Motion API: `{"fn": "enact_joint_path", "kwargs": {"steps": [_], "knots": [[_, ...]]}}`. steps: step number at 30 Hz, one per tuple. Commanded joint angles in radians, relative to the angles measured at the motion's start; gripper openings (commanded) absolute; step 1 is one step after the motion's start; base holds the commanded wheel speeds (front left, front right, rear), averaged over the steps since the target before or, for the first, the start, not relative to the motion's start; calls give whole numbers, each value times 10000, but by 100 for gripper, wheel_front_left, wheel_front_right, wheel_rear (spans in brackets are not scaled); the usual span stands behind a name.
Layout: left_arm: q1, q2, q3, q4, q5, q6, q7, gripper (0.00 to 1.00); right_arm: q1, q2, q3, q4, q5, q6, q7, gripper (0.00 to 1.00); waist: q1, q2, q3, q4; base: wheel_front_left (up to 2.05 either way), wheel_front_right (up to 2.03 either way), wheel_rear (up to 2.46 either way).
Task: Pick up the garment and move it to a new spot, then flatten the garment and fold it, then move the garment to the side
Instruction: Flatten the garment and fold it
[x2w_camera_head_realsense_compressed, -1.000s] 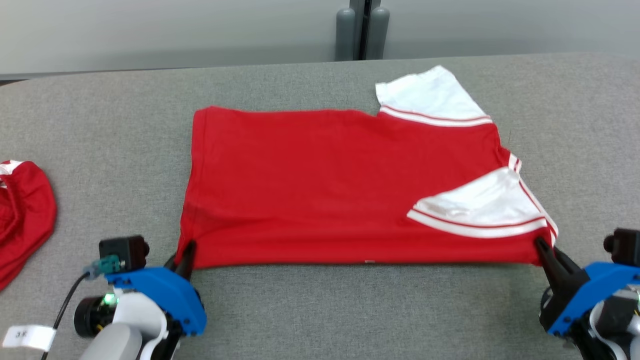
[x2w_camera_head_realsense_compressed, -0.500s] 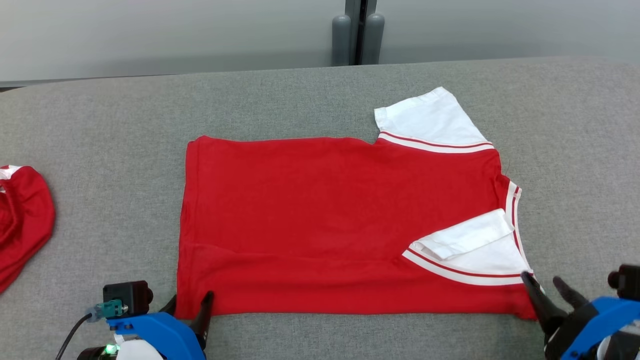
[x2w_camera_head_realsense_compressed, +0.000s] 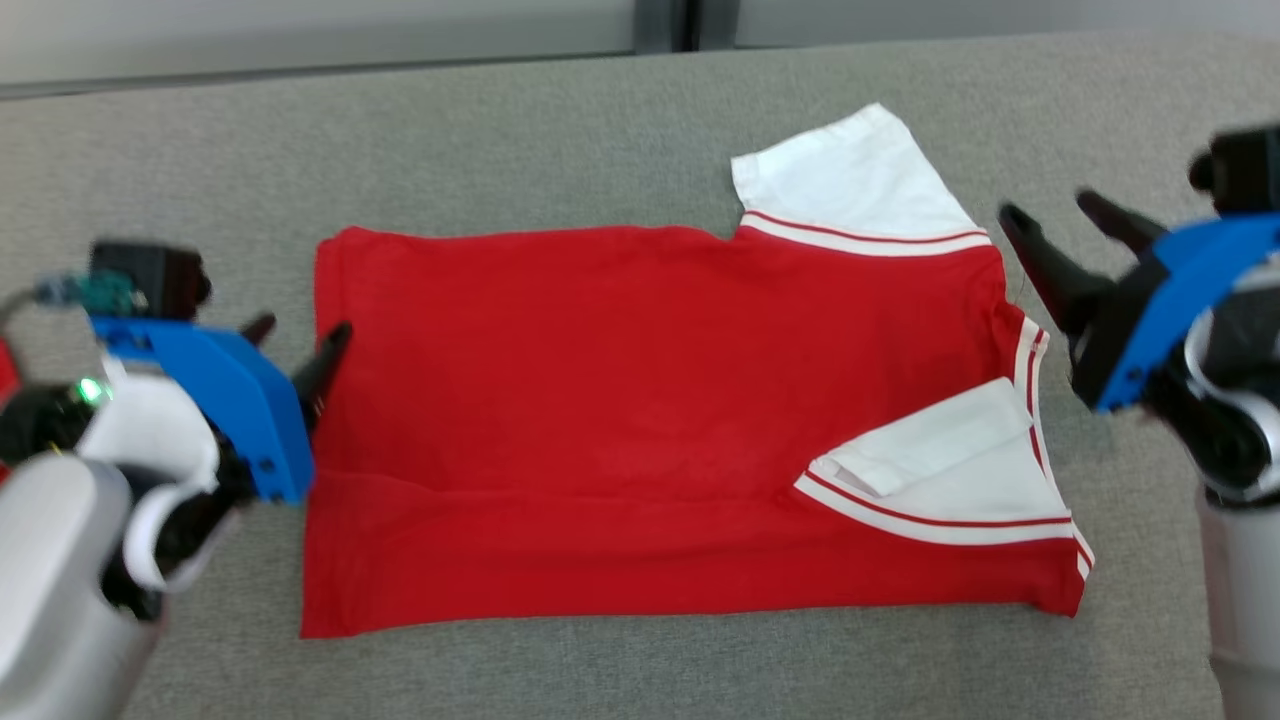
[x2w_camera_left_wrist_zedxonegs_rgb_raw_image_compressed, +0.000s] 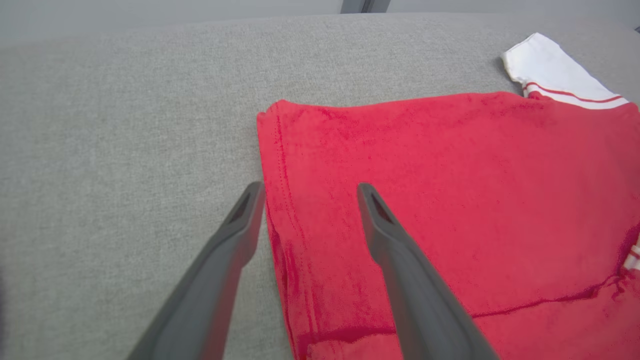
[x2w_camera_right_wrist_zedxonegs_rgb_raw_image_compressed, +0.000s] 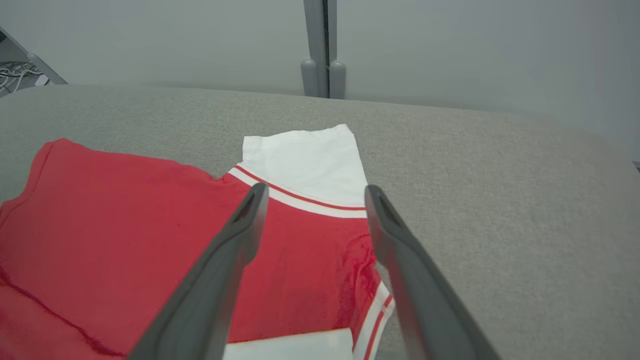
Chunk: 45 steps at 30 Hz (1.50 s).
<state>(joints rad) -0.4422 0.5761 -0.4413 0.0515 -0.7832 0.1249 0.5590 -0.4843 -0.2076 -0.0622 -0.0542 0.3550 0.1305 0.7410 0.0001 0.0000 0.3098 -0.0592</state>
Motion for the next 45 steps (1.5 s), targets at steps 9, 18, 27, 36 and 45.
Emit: {"fn": "enact_joint_path", "kwargs": {"steps": [9,18,27,36,45], "knots": [[-3206,536,-135,1481,-240,-997,2120,100,-3667,-147,1801,2866,420,5,-574,100,-1,0,1297,-553,0,0,0],[-3929,852,-414,2307,287,-779,2631,100,-5114,-198,2630,4385,808,5,-1413,100,-1,0,2050,-904,0,0,0],[-4021,779,-707,2536,307,-1064,2777,0,-5844,-391,2983,5434,1053,3,-1722,100,-1,0,2488,-790,0,0,0],[-4190,111,-998,2170,292,-1601,2131,0,-6807,-728,2226,7291,232,3,-1868,100,-1,0,2887,89,0,0,0],[-4701,-798,-1591,2021,578,-2143,1144,0,-7331,-1125,1321,8894,-908,3,-1854,100,-1,0,3203,1327,0,0,0]]}}
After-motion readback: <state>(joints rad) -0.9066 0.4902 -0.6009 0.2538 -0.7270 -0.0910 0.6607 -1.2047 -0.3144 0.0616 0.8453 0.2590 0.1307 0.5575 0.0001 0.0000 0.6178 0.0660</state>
